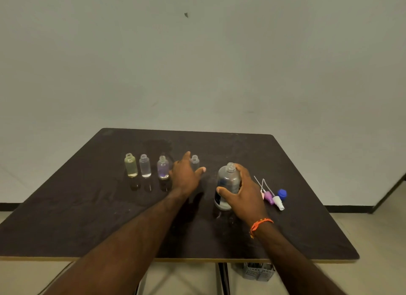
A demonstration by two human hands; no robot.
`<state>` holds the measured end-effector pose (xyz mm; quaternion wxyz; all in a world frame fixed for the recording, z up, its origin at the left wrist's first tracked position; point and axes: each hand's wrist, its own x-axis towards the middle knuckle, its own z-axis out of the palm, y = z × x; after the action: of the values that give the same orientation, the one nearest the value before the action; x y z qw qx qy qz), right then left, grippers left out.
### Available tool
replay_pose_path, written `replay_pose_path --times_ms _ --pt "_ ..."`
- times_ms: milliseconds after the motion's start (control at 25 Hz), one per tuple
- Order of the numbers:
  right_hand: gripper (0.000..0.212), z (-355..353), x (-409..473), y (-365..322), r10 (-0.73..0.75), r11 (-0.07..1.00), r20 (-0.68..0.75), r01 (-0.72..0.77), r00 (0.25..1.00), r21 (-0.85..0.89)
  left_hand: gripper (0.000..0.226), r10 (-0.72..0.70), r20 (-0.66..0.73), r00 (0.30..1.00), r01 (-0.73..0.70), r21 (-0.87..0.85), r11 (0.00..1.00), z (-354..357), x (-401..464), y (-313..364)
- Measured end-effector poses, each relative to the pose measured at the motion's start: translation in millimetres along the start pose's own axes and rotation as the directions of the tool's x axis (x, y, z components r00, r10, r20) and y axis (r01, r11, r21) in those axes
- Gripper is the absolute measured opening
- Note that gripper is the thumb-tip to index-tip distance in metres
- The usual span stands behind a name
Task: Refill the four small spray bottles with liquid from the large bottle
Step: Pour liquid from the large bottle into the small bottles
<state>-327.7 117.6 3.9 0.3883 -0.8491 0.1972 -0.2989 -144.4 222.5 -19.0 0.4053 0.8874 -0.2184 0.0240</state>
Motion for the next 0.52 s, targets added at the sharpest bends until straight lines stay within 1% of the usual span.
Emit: replay_pose_path --times_ms 120,160,280,440,520 --pt "0.076 0.5 1.5 2.7 0.0 1.0 0.004 0.0 1.0 0.017 0.049 0.053 -0.031 0.998 -0.054 -0.043 0.998 2.1 4.7 -4.4" --pt "0.076 0.2 1.5 2.2 -0.001 1.0 0.006 0.0 1.0 0.02 0.043 0.055 -0.021 0.998 -0.056 -0.062 0.996 -0.7 3.4 -5.3" --pt "0.077 -1.1 0.1 0.2 0.019 0.999 0.029 -0.019 0.999 0.031 0.037 0.088 0.042 0.995 -0.079 -0.179 0.981 -11.3 -10.8 -11.0" --pt "0.08 -5.5 -3.1 -8.2 0.057 0.997 0.065 -0.06 0.996 0.045 0.034 0.229 0.045 0.972 -0.22 -0.155 0.963 -28.6 -49.6 -24.4" --pt "0.081 -4.9 -6.1 -15.7 0.073 0.996 0.098 -0.077 0.993 0.038 0.036 0.253 0.04 0.967 -0.246 -0.13 0.96 -38.3 -65.8 -31.1"
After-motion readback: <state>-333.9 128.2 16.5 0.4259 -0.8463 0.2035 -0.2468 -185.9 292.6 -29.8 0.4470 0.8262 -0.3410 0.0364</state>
